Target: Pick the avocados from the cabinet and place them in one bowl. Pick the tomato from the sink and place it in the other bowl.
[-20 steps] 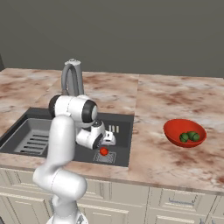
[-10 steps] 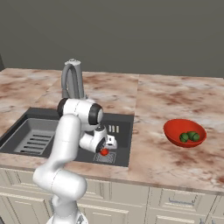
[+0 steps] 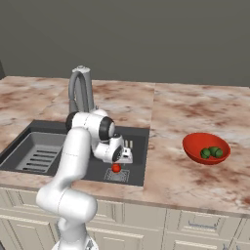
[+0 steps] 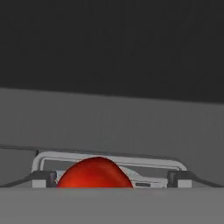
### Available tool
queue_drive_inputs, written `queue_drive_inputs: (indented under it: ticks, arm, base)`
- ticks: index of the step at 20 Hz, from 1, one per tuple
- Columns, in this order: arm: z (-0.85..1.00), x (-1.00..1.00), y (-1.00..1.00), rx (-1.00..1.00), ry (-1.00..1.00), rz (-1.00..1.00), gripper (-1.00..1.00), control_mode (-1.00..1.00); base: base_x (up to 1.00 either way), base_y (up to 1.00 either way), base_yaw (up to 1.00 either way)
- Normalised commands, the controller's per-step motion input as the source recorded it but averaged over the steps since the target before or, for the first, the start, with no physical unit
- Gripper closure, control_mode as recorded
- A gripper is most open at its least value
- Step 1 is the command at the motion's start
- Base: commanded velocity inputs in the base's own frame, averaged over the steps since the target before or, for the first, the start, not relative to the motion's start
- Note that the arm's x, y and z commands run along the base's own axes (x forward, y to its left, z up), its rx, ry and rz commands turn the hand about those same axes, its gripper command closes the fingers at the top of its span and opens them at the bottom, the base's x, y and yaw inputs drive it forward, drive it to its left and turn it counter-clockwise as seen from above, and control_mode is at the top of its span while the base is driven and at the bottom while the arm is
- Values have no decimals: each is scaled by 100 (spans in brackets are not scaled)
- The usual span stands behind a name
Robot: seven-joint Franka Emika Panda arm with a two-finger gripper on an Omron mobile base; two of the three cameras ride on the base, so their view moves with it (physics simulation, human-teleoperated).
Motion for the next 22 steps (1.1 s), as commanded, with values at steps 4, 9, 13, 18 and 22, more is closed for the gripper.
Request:
queue_drive_inputs:
  ticks: [4,9,13,18,22]
  arm:
    - [-4,49,0,0,25,0,-100,-100]
    - [-12,11,0,0,33,0,-100,-100]
    - [-18,-4,0,0,17,0,-100,-100]
    - [-8,-3,10,0,1,0,-100,-100]
    - [0,-5,20,0,0,0,-100,-100]
  base:
    - [0,0,0]
    - [0,0,0]
    - [0,0,0]
    - [0,0,0]
    - [0,0,0]
